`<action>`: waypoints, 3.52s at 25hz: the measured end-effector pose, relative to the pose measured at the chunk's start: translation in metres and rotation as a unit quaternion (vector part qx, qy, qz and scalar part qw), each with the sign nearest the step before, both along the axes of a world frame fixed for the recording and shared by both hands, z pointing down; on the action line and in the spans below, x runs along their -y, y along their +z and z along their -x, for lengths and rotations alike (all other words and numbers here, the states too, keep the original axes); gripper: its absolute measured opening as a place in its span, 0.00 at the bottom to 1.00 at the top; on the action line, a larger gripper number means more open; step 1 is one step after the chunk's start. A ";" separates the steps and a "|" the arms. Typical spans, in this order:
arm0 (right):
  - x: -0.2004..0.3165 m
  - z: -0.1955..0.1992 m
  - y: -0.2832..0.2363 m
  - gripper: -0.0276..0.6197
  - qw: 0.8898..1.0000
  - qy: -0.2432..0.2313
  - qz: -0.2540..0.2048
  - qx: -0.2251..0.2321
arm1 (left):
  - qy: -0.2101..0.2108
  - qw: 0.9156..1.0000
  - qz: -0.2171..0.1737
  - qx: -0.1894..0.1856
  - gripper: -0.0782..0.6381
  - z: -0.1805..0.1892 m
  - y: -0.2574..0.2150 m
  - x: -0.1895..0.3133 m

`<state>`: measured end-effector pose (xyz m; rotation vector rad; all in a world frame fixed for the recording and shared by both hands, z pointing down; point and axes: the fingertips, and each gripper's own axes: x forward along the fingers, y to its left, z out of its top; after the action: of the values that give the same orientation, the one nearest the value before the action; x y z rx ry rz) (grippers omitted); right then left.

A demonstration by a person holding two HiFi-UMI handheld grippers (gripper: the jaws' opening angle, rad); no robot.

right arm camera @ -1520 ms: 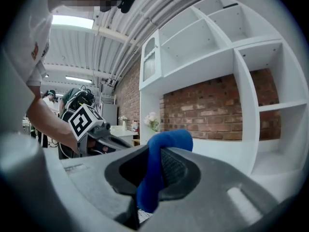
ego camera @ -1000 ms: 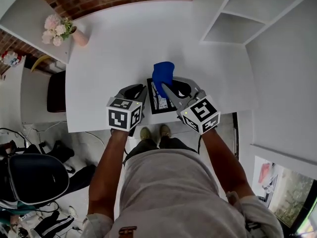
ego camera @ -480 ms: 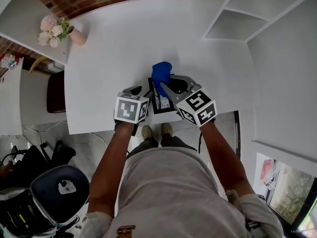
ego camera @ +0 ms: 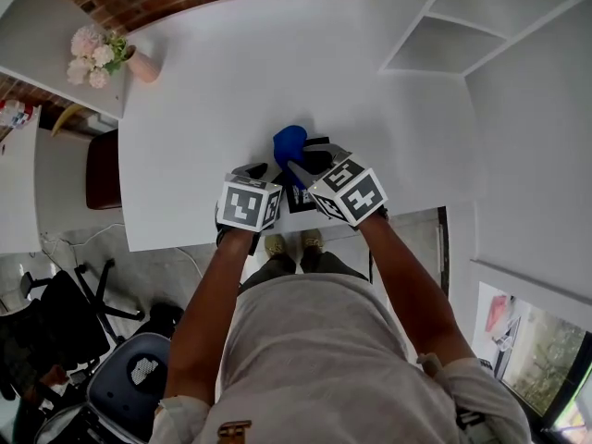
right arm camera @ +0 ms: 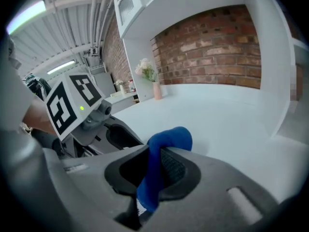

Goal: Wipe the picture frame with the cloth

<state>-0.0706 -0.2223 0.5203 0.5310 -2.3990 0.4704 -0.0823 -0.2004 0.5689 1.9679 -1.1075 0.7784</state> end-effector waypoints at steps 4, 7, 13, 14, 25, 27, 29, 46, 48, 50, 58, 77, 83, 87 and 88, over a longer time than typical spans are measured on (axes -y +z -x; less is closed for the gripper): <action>0.006 0.003 0.016 0.12 0.999 -0.004 0.006 -0.044 | -0.006 1.000 -0.003 -0.003 0.36 0.001 0.000 -0.001; 0.013 -0.004 0.026 0.12 0.997 0.007 0.015 -0.070 | -0.011 1.000 -0.003 -0.004 0.36 0.001 0.000 0.000; 0.023 -0.028 0.030 0.12 0.994 0.051 0.025 -0.090 | -0.015 1.000 -0.004 -0.006 0.38 0.003 0.000 0.000; 0.025 -0.033 0.029 0.12 0.994 0.058 0.026 -0.091 | -0.015 1.000 -0.004 -0.006 0.38 0.003 0.000 0.000; 0.032 -0.107 0.023 0.12 0.983 0.140 0.020 -0.117 | -0.005 1.000 -0.005 -0.004 0.38 0.003 0.001 0.000; 0.029 -0.111 0.017 0.12 0.983 0.143 0.012 -0.115 | -0.005 1.000 -0.006 -0.006 0.38 0.002 0.001 -0.001; 0.024 -0.110 0.005 0.12 0.984 0.142 0.002 -0.103 | -0.008 1.000 -0.005 -0.009 0.38 0.002 0.001 -0.001; -0.029 -0.017 0.011 0.12 0.991 0.108 0.075 -0.019 | -0.009 1.000 -0.004 -0.018 0.38 0.002 0.000 -0.002; -0.029 -0.021 0.022 0.12 0.990 0.112 0.077 -0.039 | -0.008 1.000 -0.006 -0.017 0.38 0.002 -0.001 -0.001; -0.026 -0.028 0.029 0.12 0.989 0.117 0.077 -0.056 | -0.009 1.000 -0.005 -0.017 0.38 0.003 0.000 -0.001; -0.018 -0.065 0.028 0.12 0.985 0.139 0.065 -0.078 | -0.009 1.000 -0.004 -0.019 0.38 0.002 0.000 -0.002; -0.031 -0.095 -0.014 0.12 0.981 0.186 0.041 -0.031 | -0.006 1.000 -0.005 -0.020 0.38 0.003 0.001 -0.001; -0.053 -0.055 -0.017 0.12 0.986 0.153 0.059 0.000 | -0.006 1.000 -0.006 -0.020 0.38 0.002 0.001 -0.002; -0.068 -0.034 -0.002 0.12 0.987 0.136 0.085 0.006 | -0.004 1.000 -0.006 -0.019 0.38 0.002 0.000 -0.002; -0.071 -0.030 0.003 0.12 0.987 0.135 0.092 0.007 | -0.004 1.000 -0.006 -0.019 0.38 0.002 0.000 -0.002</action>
<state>-0.0406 -0.1516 0.5229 0.7750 -2.2761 0.8069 -0.0842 -0.1983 0.5693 1.9794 -1.0996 0.7298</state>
